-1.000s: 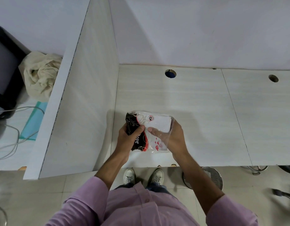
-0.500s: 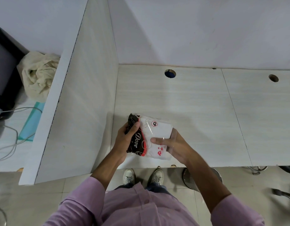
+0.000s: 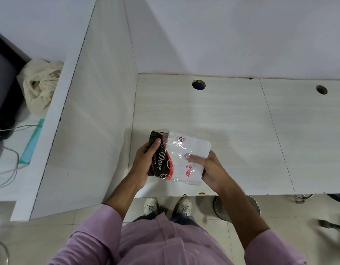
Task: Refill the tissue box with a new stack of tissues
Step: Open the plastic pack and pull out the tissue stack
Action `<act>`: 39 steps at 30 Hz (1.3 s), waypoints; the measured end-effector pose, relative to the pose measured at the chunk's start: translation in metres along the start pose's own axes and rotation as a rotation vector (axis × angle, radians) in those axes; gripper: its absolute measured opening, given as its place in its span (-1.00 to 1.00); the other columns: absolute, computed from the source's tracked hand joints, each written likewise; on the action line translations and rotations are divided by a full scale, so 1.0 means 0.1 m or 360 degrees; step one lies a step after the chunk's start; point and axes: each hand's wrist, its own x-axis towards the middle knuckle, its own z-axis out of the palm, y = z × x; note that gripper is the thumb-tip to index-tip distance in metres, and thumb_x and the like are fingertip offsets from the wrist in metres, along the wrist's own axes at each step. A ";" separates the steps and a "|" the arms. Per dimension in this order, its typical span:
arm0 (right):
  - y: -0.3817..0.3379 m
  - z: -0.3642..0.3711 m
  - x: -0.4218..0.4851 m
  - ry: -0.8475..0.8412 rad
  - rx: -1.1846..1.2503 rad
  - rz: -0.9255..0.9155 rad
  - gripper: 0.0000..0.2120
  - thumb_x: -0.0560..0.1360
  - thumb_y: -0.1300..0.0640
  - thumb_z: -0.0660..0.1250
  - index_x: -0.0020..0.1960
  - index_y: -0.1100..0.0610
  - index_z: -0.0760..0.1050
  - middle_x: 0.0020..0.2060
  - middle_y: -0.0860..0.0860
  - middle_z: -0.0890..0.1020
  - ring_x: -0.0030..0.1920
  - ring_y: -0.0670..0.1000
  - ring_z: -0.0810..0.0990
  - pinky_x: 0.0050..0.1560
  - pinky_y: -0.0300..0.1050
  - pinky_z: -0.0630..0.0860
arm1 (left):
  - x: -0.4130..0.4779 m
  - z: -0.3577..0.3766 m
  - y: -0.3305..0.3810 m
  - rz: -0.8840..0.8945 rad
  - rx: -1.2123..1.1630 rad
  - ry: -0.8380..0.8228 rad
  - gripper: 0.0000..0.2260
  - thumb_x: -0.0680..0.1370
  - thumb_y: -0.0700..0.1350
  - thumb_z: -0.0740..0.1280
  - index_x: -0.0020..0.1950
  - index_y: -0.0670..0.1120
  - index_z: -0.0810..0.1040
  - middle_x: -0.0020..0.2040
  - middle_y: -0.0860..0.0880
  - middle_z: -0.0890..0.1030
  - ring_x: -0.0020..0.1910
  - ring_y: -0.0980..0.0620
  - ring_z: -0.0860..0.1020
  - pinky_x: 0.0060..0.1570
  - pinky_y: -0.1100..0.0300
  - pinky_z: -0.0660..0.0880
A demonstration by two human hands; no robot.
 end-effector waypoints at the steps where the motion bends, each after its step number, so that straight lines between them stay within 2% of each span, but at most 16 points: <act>1: -0.02 -0.03 0.00 0.0036 0.0018 -0.0033 -0.65 0.42 0.35 0.48 0.19 0.24 0.63 0.05 0.16 0.75 0.04 0.16 0.74 -0.03 0.05 0.69 | 0.03 -0.02 0.01 0.0010 -0.0027 0.0012 -0.74 0.56 0.12 0.41 0.13 0.00 0.70 -0.02 -0.06 0.73 0.00 -0.09 0.70 0.06 -0.09 0.64; 3: -0.07 -0.10 0.00 0.0149 0.0019 -0.0100 -0.61 0.37 0.32 0.50 0.20 0.27 0.62 0.03 0.14 0.76 0.03 0.16 0.74 -0.04 0.01 0.68 | 0.08 -0.04 0.02 0.0022 -0.0088 0.0074 -0.76 0.56 0.11 0.42 0.10 -0.02 0.70 -0.05 -0.07 0.74 -0.05 -0.09 0.70 -0.04 -0.02 0.64; 5: -0.13 -0.18 0.01 0.0269 0.0040 -0.0133 -0.63 0.41 0.34 0.50 0.21 0.29 0.61 0.07 0.16 0.75 0.07 0.18 0.74 0.04 0.04 0.68 | 0.15 -0.05 0.03 0.0017 -0.0170 0.0184 -0.77 0.55 0.11 0.44 0.05 -0.02 0.68 -0.09 -0.06 0.73 -0.10 -0.09 0.70 -0.09 0.01 0.64; 7: -0.19 -0.27 0.03 0.0357 0.0086 -0.0155 -0.66 0.47 0.33 0.48 0.23 0.27 0.61 0.11 0.17 0.74 0.11 0.18 0.73 0.10 0.08 0.66 | 0.23 -0.02 0.06 -0.0009 -0.0248 0.0317 -0.78 0.54 0.13 0.45 0.03 0.00 0.68 -0.08 -0.05 0.72 -0.07 -0.09 0.69 -0.06 0.00 0.62; 11: -0.35 -0.42 0.07 0.0554 0.0184 -0.0257 -0.71 0.50 0.31 0.47 0.21 0.17 0.61 0.07 0.07 0.76 0.08 0.08 0.74 0.02 0.01 0.66 | 0.42 0.08 0.15 -0.0069 -0.0408 0.0510 -0.78 0.52 0.11 0.45 0.01 -0.01 0.67 -0.05 -0.06 0.71 -0.03 -0.10 0.69 0.07 -0.07 0.63; 14: -0.45 -0.50 0.10 0.0609 0.0215 -0.0297 -0.68 0.52 0.27 0.46 0.25 0.13 0.59 0.09 0.04 0.76 0.09 0.06 0.73 0.03 0.01 0.66 | 0.57 0.16 0.27 -0.0092 -0.0493 0.0519 -0.74 0.50 0.09 0.46 0.06 -0.05 0.68 0.01 -0.10 0.72 0.00 -0.13 0.70 0.08 -0.09 0.65; 16: -0.50 -0.55 0.12 0.0615 0.0217 -0.0299 -0.67 0.53 0.26 0.45 0.28 0.13 0.58 0.11 0.05 0.75 0.12 0.08 0.71 0.07 0.04 0.65 | 0.67 0.20 0.34 -0.0099 -0.0507 0.0474 -0.73 0.47 0.09 0.46 0.06 -0.05 0.68 0.02 -0.11 0.73 -0.01 -0.13 0.71 0.01 -0.07 0.66; 19: -0.57 -0.58 0.17 0.0577 0.0209 -0.0281 -0.64 0.53 0.26 0.45 0.32 0.17 0.56 0.15 0.08 0.73 0.16 0.11 0.70 0.08 0.03 0.64 | 0.75 0.23 0.43 -0.0073 -0.0458 0.0385 -0.75 0.50 0.10 0.45 0.06 -0.02 0.69 -0.03 -0.08 0.74 -0.03 -0.11 0.71 -0.04 -0.01 0.62; 21: -0.64 -0.58 0.21 0.0494 0.0143 -0.0259 -0.69 0.53 0.28 0.44 0.26 0.15 0.59 0.11 0.06 0.75 0.13 0.09 0.72 0.09 0.05 0.63 | 0.76 0.22 0.46 -0.0076 -0.0399 0.0291 -0.76 0.51 0.10 0.44 0.06 -0.02 0.68 -0.09 -0.06 0.75 -0.03 -0.10 0.70 -0.01 -0.01 0.61; 24: -0.76 -0.58 0.25 0.0335 0.0035 -0.0216 -0.71 0.52 0.28 0.43 0.23 0.14 0.60 0.10 0.08 0.75 0.11 0.09 0.73 0.13 0.08 0.62 | 0.72 0.21 0.48 -0.0082 -0.0315 0.0168 -0.81 0.55 0.08 0.40 0.01 -0.02 0.65 -0.24 -0.01 0.73 -0.16 -0.03 0.69 -0.08 0.04 0.59; 27: -0.82 -0.57 0.27 0.0215 -0.0023 -0.0149 -0.62 0.41 0.27 0.52 0.21 0.14 0.62 0.12 0.12 0.74 0.13 0.14 0.73 0.13 0.11 0.64 | 0.66 0.22 0.49 -0.0121 -0.0299 0.0075 -0.76 0.57 0.09 0.37 0.04 -0.07 0.64 -0.24 -0.06 0.70 -0.27 -0.03 0.69 -0.14 0.06 0.59; 29: -0.83 -0.56 0.29 0.0141 -0.0062 -0.0103 -0.66 0.36 0.25 0.50 0.13 0.10 0.67 0.07 0.10 0.76 0.08 0.12 0.75 0.04 0.07 0.67 | 0.63 0.23 0.50 -0.0141 -0.0324 0.0026 -0.75 0.59 0.08 0.35 0.06 -0.10 0.62 -0.26 -0.07 0.69 -0.32 -0.02 0.69 -0.22 0.10 0.60; 31: -0.84 -0.54 0.30 0.0069 -0.0106 -0.0081 -0.71 0.39 0.31 0.51 0.06 0.07 0.71 0.04 0.09 0.76 0.04 0.10 0.75 -0.03 0.02 0.69 | 0.61 0.23 0.52 -0.0131 -0.0316 0.0011 -0.74 0.59 0.07 0.34 0.09 -0.11 0.62 -0.26 -0.08 0.70 -0.30 -0.03 0.70 -0.25 0.13 0.62; 35: -0.89 -0.48 0.29 0.0006 -0.0228 -0.0137 -0.68 0.45 0.42 0.43 0.14 0.15 0.67 0.06 0.11 0.76 0.07 0.09 0.75 -0.04 -0.09 0.67 | 0.59 0.20 0.53 -0.0004 -0.0203 0.0077 -0.74 0.57 0.08 0.37 0.07 -0.09 0.67 -0.11 -0.14 0.69 -0.15 -0.12 0.68 -0.03 0.02 0.59; 39: -0.92 -0.46 0.30 0.0013 -0.0298 -0.0161 -0.69 0.46 0.40 0.46 0.14 0.14 0.67 0.08 0.11 0.76 0.10 0.12 0.74 0.03 -0.03 0.67 | 0.56 0.22 0.57 0.0068 -0.0133 0.0090 -0.74 0.59 0.06 0.35 0.08 -0.10 0.67 -0.16 -0.09 0.71 -0.21 -0.07 0.69 -0.16 0.11 0.62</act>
